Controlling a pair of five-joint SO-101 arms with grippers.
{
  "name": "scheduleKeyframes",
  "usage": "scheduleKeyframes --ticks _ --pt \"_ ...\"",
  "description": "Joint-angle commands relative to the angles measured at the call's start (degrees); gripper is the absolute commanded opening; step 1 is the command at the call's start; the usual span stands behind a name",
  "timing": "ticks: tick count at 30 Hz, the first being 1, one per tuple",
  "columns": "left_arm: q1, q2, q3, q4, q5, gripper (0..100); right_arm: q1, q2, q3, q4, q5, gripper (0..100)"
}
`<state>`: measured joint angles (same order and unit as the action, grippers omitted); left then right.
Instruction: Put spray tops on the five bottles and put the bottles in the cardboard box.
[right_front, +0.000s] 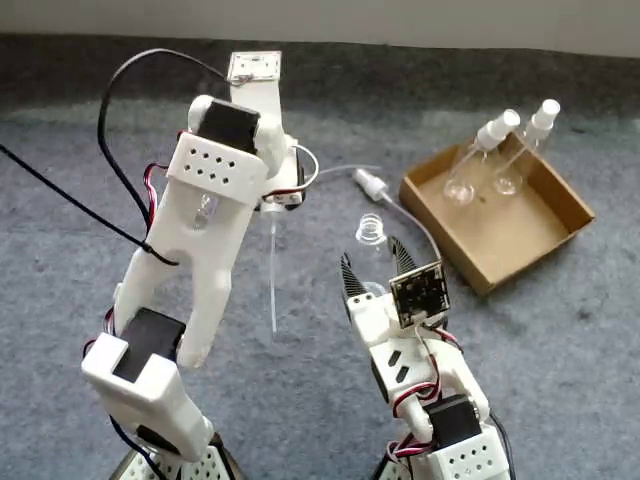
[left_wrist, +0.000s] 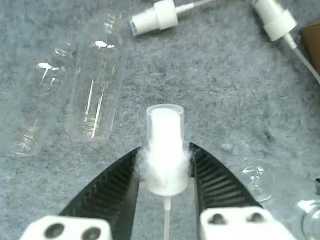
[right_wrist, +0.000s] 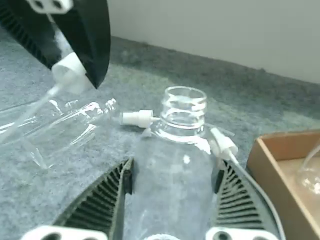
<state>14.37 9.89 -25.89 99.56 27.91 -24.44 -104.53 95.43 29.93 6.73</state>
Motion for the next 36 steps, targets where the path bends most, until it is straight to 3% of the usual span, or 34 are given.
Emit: scheduleKeyframes --ticks 1,5,11,24,32,36 --pt "1.6 -9.8 -4.2 1.0 -0.7 3 -0.8 0.0 1.0 -3.6 4.3 12.7" --pt "5.1 -18.9 -1.5 1.0 -1.1 3 -2.1 0.0 1.1 -6.2 4.1 12.7" --pt "8.0 -31.1 2.7 -0.5 -11.6 3 -4.7 -0.5 2.6 -9.7 4.1 12.7" --pt "8.5 -43.6 18.3 -31.6 -13.7 3 -6.0 0.1 10.1 -13.1 4.1 12.7" --pt "18.6 -53.4 32.6 -52.0 -13.7 3 -5.9 -0.4 10.1 -5.5 4.1 12.7" --pt "19.0 -56.7 40.5 -62.2 -13.7 3 -5.9 -0.4 10.1 -4.7 4.1 12.7"
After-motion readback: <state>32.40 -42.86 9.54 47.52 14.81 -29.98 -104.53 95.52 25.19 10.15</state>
